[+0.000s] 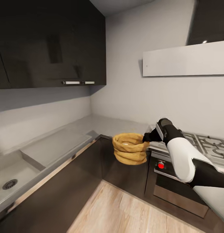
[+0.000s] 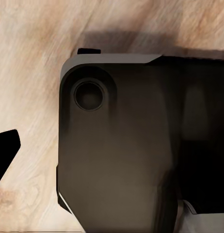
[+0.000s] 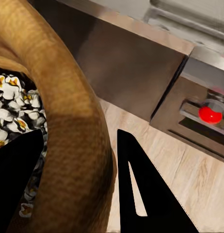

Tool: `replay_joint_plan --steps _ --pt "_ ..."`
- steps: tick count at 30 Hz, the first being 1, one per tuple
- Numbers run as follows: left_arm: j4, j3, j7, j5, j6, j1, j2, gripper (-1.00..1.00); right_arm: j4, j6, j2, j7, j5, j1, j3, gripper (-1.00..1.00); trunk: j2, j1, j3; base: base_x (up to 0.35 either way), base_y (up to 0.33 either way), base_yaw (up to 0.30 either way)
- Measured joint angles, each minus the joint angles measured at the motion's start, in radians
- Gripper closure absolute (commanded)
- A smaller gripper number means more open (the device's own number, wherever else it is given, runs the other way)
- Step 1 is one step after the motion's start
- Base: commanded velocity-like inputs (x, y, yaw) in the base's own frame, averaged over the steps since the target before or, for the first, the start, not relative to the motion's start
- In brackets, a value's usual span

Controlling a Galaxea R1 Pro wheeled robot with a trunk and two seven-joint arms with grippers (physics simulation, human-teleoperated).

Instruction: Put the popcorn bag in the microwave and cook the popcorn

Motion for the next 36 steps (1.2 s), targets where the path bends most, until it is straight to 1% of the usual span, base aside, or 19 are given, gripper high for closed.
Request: replay_joint_plan --steps 10,17,29,31,32,36 --pt "0.0 0.0 0.0 0.0 0.0 0.0 0.002 -1.0 -0.001 0.0 -0.001 0.0 -0.002 0.01 0.0 1.0 0.0 0.0 0.0 -0.345 0.0 0.0" --pt "0.0 0.0 0.0 0.0 0.0 0.0 0.003 -1.0 0.0 0.0 0.001 0.001 -0.001 0.009 -0.001 1.0 0.0 -0.001 0.0 -0.087 0.0 0.0" --pt "0.0 0.001 0.0 0.0 -0.001 0.0 0.0 -1.0 0.001 0.0 -0.001 0.002 -0.001 0.011 0.0 1.0 0.0 0.0 0.0 -0.337 0.0 -0.001" --pt "0.0 0.0 0.0 0.0 0.0 0.0 0.001 -1.0 0.003 0.0 -0.004 0.001 -0.001 0.011 0.001 1.0 0.0 0.0 0.0 -0.309 0.0 -0.119" --pt "0.0 0.0 0.0 0.0 0.0 0.0 0.001 -1.0 0.003 0.0 -0.009 -0.001 0.002 0.011 0.001 1.0 0.0 0.0 0.0 -0.156 0.0 -0.221" --pt "0.0 0.0 0.0 0.0 0.0 0.0 0.003 -1.0 0.004 0.001 -0.023 0.001 -0.001 0.011 0.0 1.0 0.0 -0.001 0.0 -0.023 0.0 -0.28"
